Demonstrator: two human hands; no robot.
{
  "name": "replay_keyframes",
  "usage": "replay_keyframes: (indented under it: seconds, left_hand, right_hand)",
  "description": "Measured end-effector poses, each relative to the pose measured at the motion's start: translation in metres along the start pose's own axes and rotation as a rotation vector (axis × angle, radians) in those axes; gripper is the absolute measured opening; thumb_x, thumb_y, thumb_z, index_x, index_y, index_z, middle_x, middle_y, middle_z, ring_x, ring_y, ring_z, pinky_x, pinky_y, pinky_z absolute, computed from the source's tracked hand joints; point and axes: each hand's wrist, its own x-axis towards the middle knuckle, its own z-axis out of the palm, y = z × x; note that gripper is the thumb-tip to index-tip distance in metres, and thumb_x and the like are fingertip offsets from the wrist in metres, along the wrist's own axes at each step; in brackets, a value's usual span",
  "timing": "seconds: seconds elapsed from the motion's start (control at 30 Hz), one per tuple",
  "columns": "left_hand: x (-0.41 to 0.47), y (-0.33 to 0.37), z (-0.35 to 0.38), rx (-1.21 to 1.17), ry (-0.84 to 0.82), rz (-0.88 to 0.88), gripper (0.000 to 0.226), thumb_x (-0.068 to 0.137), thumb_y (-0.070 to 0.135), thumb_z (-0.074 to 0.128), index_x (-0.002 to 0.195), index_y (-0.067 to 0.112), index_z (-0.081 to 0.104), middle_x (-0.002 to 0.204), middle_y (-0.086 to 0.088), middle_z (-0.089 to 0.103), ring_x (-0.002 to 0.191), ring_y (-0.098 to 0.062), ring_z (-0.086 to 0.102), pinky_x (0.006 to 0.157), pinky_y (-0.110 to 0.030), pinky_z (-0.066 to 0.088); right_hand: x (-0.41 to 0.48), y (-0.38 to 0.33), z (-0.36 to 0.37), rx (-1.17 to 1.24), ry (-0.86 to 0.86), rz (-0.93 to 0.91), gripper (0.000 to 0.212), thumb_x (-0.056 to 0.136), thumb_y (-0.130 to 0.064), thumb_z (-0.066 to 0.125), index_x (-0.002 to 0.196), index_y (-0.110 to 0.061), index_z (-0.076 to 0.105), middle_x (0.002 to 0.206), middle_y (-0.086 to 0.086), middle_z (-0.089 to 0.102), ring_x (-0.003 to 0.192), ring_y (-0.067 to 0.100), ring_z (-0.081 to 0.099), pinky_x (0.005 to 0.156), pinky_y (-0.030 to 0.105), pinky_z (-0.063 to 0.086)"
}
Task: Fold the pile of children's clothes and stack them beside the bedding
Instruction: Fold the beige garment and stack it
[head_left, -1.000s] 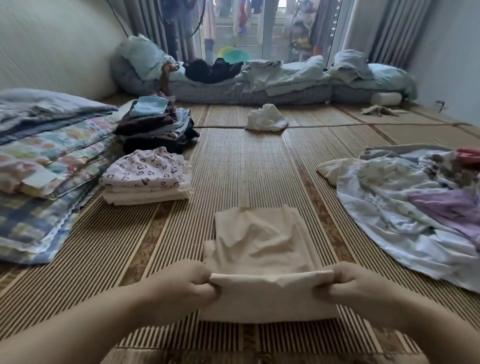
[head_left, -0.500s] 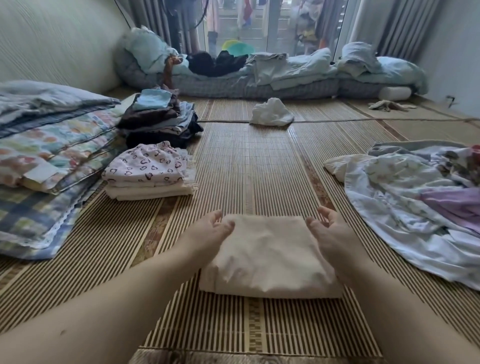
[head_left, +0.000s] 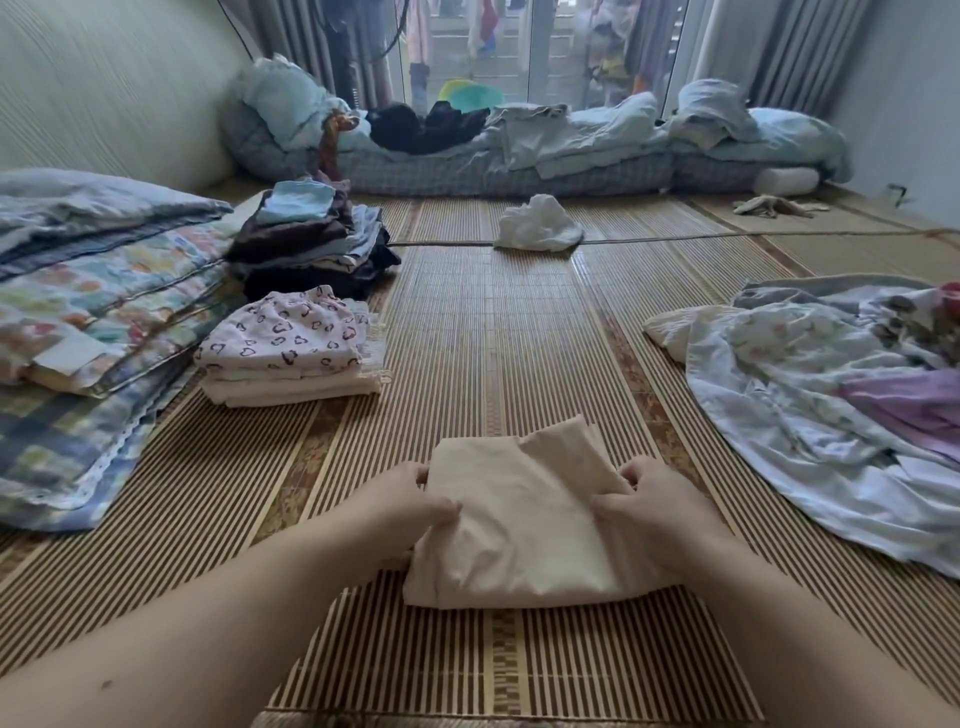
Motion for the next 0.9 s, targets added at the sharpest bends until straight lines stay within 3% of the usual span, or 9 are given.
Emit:
replay_keyframes:
  seconds: [0.07,0.17,0.23,0.37,0.47,0.53,0.6,0.77,0.9]
  left_hand:
    - [-0.002,-0.002,-0.001,-0.168,-0.079,-0.047,0.046,0.087,0.013,0.065,0.128,0.027,0.047,0.116,-0.003,0.064,0.091,-0.021,0.071,0.078,-0.045,0.059]
    - [-0.001,-0.002,0.001,-0.122,-0.069,0.043,0.101,0.079,0.007,0.073,0.149,0.046,0.011,0.155,-0.007,0.027,0.123,-0.032,0.052,0.098,-0.050,0.048]
    - [-0.002,0.000,0.003,-0.110,-0.119,0.113,0.112,0.074,0.002,0.075,0.148,0.051,0.007,0.159,-0.008,0.012,0.124,-0.031,0.051,0.102,-0.048,0.046]
    - [-0.005,0.001,0.017,0.196,-0.078,0.108,0.081,0.075,0.017,0.076,0.144,0.037,0.036,0.146,0.001,0.040,0.110,-0.014,0.055,0.094,-0.033,0.050]
    - [-0.007,0.002,0.020,0.254,0.081,0.088,0.057,0.079,0.029,0.073,0.130,0.031,0.049,0.118,0.009,0.054,0.087,-0.003,0.055,0.067,-0.021,0.050]
    - [-0.007,0.001,0.014,0.156,0.028,0.024,0.054,0.077,0.025,0.075,0.125,0.027,0.051,0.112,0.008,0.053,0.093,-0.009,0.056,0.076,-0.028,0.052]
    - [-0.009,-0.001,0.007,0.015,-0.095,-0.044,0.059,0.075,0.016,0.076,0.127,0.026,0.050,0.129,0.000,0.051,0.106,-0.017,0.052,0.090,-0.037,0.051]
    - [-0.015,0.004,0.006,-0.333,-0.376,-0.176,0.085,0.078,0.015,0.072,0.145,0.042,0.029,0.121,-0.003,0.051,0.105,-0.021,0.064,0.085,-0.037,0.057]
    - [-0.011,0.000,0.014,-0.108,-0.258,0.043,0.077,0.077,0.018,0.070,0.144,0.037,0.037,0.132,0.005,0.045,0.112,-0.015,0.055,0.095,-0.032,0.052]
  right_hand:
    - [-0.001,0.001,0.002,0.120,0.005,0.006,0.044,0.083,-0.027,0.068,0.122,-0.020,0.050,0.106,-0.002,0.059,0.086,0.011,0.057,0.062,0.025,0.042]
    - [-0.005,0.002,0.002,0.188,0.011,-0.063,0.080,0.084,-0.016,0.067,0.149,-0.032,0.023,0.142,0.003,0.046,0.116,0.020,0.052,0.088,0.030,0.045]
    - [-0.006,0.003,0.002,0.218,-0.031,-0.131,0.078,0.085,-0.006,0.060,0.147,-0.042,0.027,0.144,-0.002,0.045,0.106,0.010,0.053,0.076,0.016,0.042]
    - [-0.005,0.010,0.003,0.307,-0.143,-0.117,0.044,0.090,-0.003,0.053,0.124,-0.030,0.061,0.121,-0.013,0.055,0.093,-0.004,0.052,0.063,0.010,0.039]
    - [-0.002,0.014,0.006,0.337,-0.121,-0.099,0.037,0.090,-0.005,0.055,0.116,-0.029,0.066,0.110,-0.015,0.055,0.093,-0.004,0.053,0.060,0.009,0.041]
    - [-0.001,0.017,0.008,0.368,-0.119,-0.081,0.036,0.089,-0.003,0.056,0.109,-0.031,0.068,0.114,-0.011,0.057,0.093,-0.001,0.056,0.056,0.007,0.043]
    - [-0.001,0.019,0.009,0.402,-0.121,-0.072,0.036,0.087,0.000,0.058,0.099,-0.032,0.070,0.116,-0.007,0.060,0.092,0.003,0.060,0.054,0.005,0.044]
    - [0.001,0.020,0.007,0.390,-0.124,-0.066,0.043,0.080,0.011,0.058,0.102,-0.022,0.073,0.107,-0.004,0.064,0.084,-0.001,0.060,0.054,0.005,0.042]
    - [-0.002,0.015,0.002,0.389,-0.162,-0.075,0.044,0.077,0.013,0.060,0.100,-0.022,0.074,0.119,0.002,0.065,0.099,0.010,0.061,0.076,0.012,0.043]
